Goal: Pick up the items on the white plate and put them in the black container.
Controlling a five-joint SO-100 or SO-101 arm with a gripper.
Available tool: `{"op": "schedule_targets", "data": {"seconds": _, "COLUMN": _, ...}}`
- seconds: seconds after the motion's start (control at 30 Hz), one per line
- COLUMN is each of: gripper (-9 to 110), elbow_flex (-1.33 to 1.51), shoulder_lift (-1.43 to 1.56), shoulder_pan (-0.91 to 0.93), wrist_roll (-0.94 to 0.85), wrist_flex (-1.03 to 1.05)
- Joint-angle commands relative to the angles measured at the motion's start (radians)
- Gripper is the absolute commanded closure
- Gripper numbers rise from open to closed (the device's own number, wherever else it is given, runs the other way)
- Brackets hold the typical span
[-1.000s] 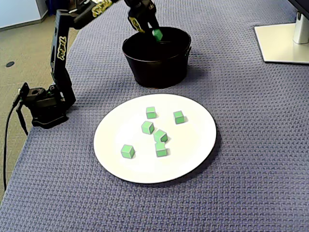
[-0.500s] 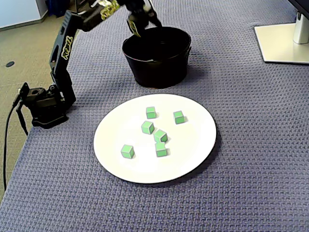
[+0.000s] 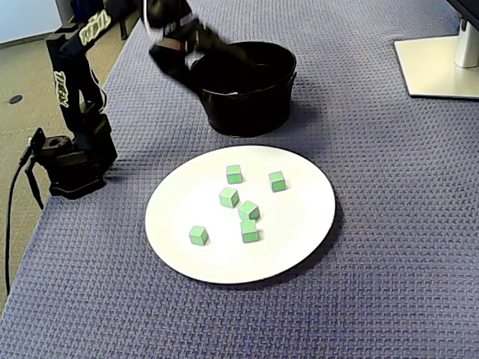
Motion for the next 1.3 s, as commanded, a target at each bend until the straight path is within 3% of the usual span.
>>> {"op": "schedule_targets", "data": {"seconds": 0.0, "gripper": 63, "elbow_flex": 0.080, "shoulder_lift": -0.087, "shoulder_pan": 0.067, "wrist_roll": 0.032, "wrist_flex": -0.055}}
{"op": "schedule_targets", "data": {"seconds": 0.57, "gripper": 66, "elbow_flex": 0.201, "shoulder_lift": -0.465, "shoulder_pan": -0.095, "wrist_roll": -0.069, "wrist_flex": -0.124}}
{"op": "schedule_targets", "data": {"seconds": 0.73, "gripper": 76, "elbow_flex": 0.207, "shoulder_lift": -0.483, "shoulder_pan": -0.106, "wrist_roll": -0.091, "wrist_flex": -0.149}}
{"op": "schedule_targets", "data": {"seconds": 0.97, "gripper": 100, "elbow_flex": 0.212, "shoulder_lift": -0.488, "shoulder_pan": -0.126, "wrist_roll": -0.086, "wrist_flex": -0.164}}
{"op": "schedule_targets", "data": {"seconds": 1.27, "gripper": 101, "elbow_flex": 0.135, "shoulder_lift": -0.413, "shoulder_pan": -0.114, "wrist_roll": -0.120, "wrist_flex": -0.120}}
